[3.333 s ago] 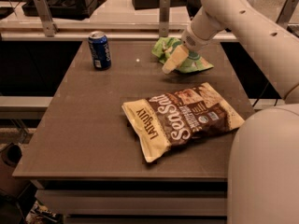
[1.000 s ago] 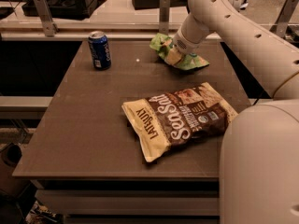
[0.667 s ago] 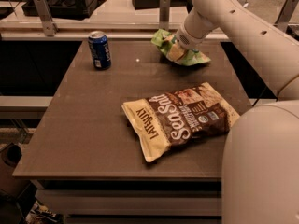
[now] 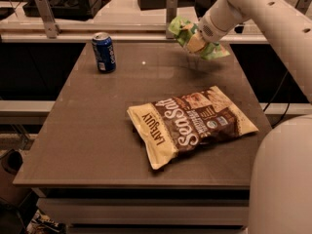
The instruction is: Pick green rice chip bag
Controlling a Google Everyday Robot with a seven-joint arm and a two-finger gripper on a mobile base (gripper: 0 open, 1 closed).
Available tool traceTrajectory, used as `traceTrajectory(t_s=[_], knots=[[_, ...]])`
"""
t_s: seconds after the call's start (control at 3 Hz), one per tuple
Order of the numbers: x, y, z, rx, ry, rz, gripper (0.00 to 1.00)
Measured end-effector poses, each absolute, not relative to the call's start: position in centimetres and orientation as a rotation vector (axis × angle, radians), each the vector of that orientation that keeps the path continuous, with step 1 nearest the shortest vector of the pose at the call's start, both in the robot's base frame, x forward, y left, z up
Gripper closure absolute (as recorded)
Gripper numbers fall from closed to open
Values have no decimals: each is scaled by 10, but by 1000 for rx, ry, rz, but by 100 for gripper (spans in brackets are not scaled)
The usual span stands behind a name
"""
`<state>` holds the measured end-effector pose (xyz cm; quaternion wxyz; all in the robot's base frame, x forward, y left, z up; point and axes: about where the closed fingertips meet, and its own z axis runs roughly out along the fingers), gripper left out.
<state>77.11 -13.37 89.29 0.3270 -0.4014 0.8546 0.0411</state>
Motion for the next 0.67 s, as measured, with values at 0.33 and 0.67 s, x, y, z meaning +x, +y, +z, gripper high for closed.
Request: traceTrajectory(t_s=[0.33, 0.67], knots=[[766, -145, 918, -1041, 2175, 118, 100], [755, -156, 965, -1049, 2084, 90, 100]])
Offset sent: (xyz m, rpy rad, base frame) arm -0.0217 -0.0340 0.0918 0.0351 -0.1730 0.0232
